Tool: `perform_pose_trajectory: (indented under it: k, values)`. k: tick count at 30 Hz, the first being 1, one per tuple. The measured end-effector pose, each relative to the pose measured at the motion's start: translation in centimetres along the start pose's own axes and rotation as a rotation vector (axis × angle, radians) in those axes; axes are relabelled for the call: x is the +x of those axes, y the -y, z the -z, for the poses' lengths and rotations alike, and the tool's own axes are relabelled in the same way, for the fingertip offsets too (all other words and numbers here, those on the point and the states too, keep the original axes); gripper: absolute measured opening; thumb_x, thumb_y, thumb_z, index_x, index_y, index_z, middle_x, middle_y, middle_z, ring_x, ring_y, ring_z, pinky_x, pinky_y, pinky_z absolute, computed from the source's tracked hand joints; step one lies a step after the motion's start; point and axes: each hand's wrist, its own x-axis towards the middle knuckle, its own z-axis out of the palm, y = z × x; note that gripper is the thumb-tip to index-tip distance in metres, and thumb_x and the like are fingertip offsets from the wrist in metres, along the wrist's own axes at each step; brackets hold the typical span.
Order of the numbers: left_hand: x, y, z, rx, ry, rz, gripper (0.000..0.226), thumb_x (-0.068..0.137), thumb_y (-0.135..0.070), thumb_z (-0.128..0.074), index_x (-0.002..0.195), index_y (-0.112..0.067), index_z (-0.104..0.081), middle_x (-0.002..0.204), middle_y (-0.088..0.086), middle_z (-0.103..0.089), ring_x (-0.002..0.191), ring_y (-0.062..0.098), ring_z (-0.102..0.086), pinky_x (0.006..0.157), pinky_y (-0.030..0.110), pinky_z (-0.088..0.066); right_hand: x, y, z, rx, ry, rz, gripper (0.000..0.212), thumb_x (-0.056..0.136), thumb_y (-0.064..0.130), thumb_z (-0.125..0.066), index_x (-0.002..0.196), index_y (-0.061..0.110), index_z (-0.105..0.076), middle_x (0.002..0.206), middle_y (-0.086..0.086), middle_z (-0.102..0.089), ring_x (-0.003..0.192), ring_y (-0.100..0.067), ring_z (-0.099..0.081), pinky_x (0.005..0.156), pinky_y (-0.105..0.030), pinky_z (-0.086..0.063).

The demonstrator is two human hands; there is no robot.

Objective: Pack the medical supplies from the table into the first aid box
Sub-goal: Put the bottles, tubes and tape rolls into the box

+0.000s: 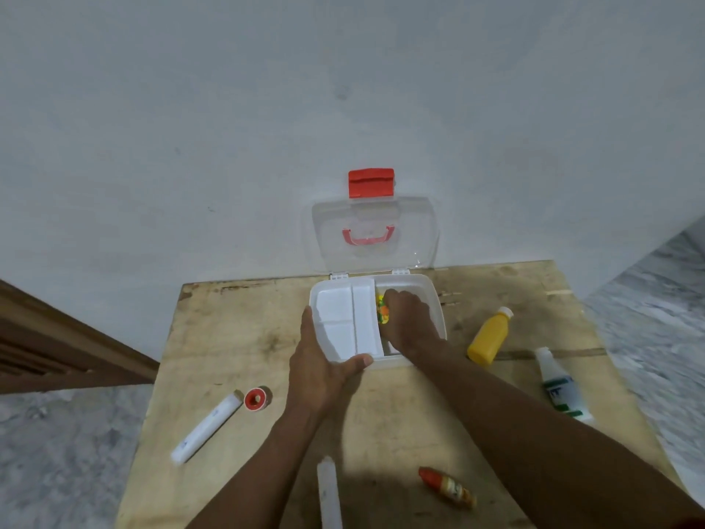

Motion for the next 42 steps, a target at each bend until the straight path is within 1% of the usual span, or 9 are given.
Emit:
perform_pose_trajectory:
  k: [5,9,13,16,20,23,28,35,42]
  values:
    - [-0.5,-0.3,-0.4,0.023,-0.009,0.018,0.094,0.058,-0.053,-0.08,0.136,-0.037,-0.031,0.115,-0.031,-0.049,0.098,-0.012,-0.05,0.066,0.004,-0.04,0.0,-0.9,0.3,-0.023,0.081,0.05,0.031,0.088,0.027,-0.068,0.113,0.009,-0.061,0.112,-0.01,-0.065,0.106,-0.027,-0.061,0.087,-0.033,-0.046]
    - [-0.1,0.0,-0.3,0.036,0.034,-0.001,0.091,0.061,-0.051,-0.083,0.134,-0.037,-0.031,0.117,-0.034,-0.05,0.104,-0.013,-0.052,0.074,0.015,-0.047,0.2,-1.5,1.9,-0.006,0.129,0.088,0.03,0.088,0.025,-0.065,0.112,0.007,-0.064,0.112,-0.012,-0.067,0.109,-0.029,-0.062,0.083,-0.031,-0.047]
    - [0.0,0.3,-0.5,0.037,0.092,-0.01,0.092,0.065,-0.037,-0.089,0.135,-0.029,-0.03,0.121,-0.028,-0.052,0.111,-0.013,-0.052,0.084,0.016,-0.048,-1.5,-2.9,4.4,0.079,-0.017,0.132,0.036,0.093,0.025,-0.061,0.123,0.006,-0.061,0.121,-0.016,-0.062,0.118,-0.032,-0.054,0.098,-0.035,-0.04]
    - [-0.4,0.0,-0.9,0.045,0.066,-0.002,0.094,0.068,-0.033,-0.087,0.138,-0.027,-0.025,0.12,-0.032,-0.045,0.104,-0.015,-0.051,0.081,0.01,-0.046,-3.4,-4.2,6.1,0.166,-0.141,0.136,0.03,0.092,0.021,-0.061,0.12,0.009,-0.063,0.121,-0.013,-0.062,0.113,-0.028,-0.058,0.095,-0.031,-0.039]
    - [-1.1,-0.4,-1.4,0.049,0.017,0.034,0.107,0.076,-0.029,-0.083,0.153,-0.021,-0.009,0.13,-0.022,-0.035,0.118,0.003,-0.037,0.09,0.021,-0.037,-6.6,-6.7,7.4,0.159,-0.25,0.093,0.024,0.089,0.015,-0.062,0.11,0.005,-0.066,0.108,-0.017,-0.064,0.1,-0.034,-0.061,0.085,-0.038,-0.045]
    - [-0.9,0.2,-1.1,0.063,0.036,0.03,0.095,0.071,-0.029,-0.086,0.142,-0.021,-0.024,0.131,-0.008,-0.048,0.117,0.015,-0.048,0.094,0.034,-0.044,-9.4,-9.1,7.3,0.014,-0.171,0.073,0.026,0.088,0.017,-0.061,0.111,0.004,-0.064,0.105,-0.018,-0.065,0.099,-0.037,-0.062,0.083,-0.041,-0.049]
    - [-0.5,1.0,-0.8,0.049,0.076,0.031,0.103,0.071,-0.034,-0.086,0.146,-0.02,-0.016,0.135,-0.003,-0.045,0.125,0.022,-0.047,0.104,0.045,-0.044,-13.9,-12.5,6.0,-0.234,0.039,-0.081,0.048,0.087,0.036,-0.062,0.126,0.009,-0.055,0.123,-0.015,-0.06,0.115,-0.032,-0.055,0.095,-0.042,-0.047]
    - [-0.6,1.2,-1.5,-0.023,0.06,0.05,0.116,0.079,-0.027,-0.08,0.155,-0.013,0.006,0.154,0.004,-0.032,0.124,0.008,-0.033,0.097,0.023,-0.031,-17.4,-15.1,4.7,-0.407,0.104,-0.194,0.043,0.088,0.032,-0.063,0.121,0.008,-0.051,0.128,-0.016,-0.052,0.121,-0.034,-0.047,0.098,-0.041,-0.042]
    - [-0.1,2.0,-1.3,-0.006,0.08,0.05,0.115,0.071,-0.037,-0.085,0.151,-0.021,-0.004,0.139,-0.007,-0.041,0.129,0.017,-0.041,0.109,0.041,-0.04,-17.1,-15.0,4.2,-0.463,0.097,-0.217,0.039,0.091,0.028,-0.062,0.123,0.009,-0.052,0.133,-0.015,-0.048,0.126,-0.033,-0.044,0.098,-0.042,-0.043]
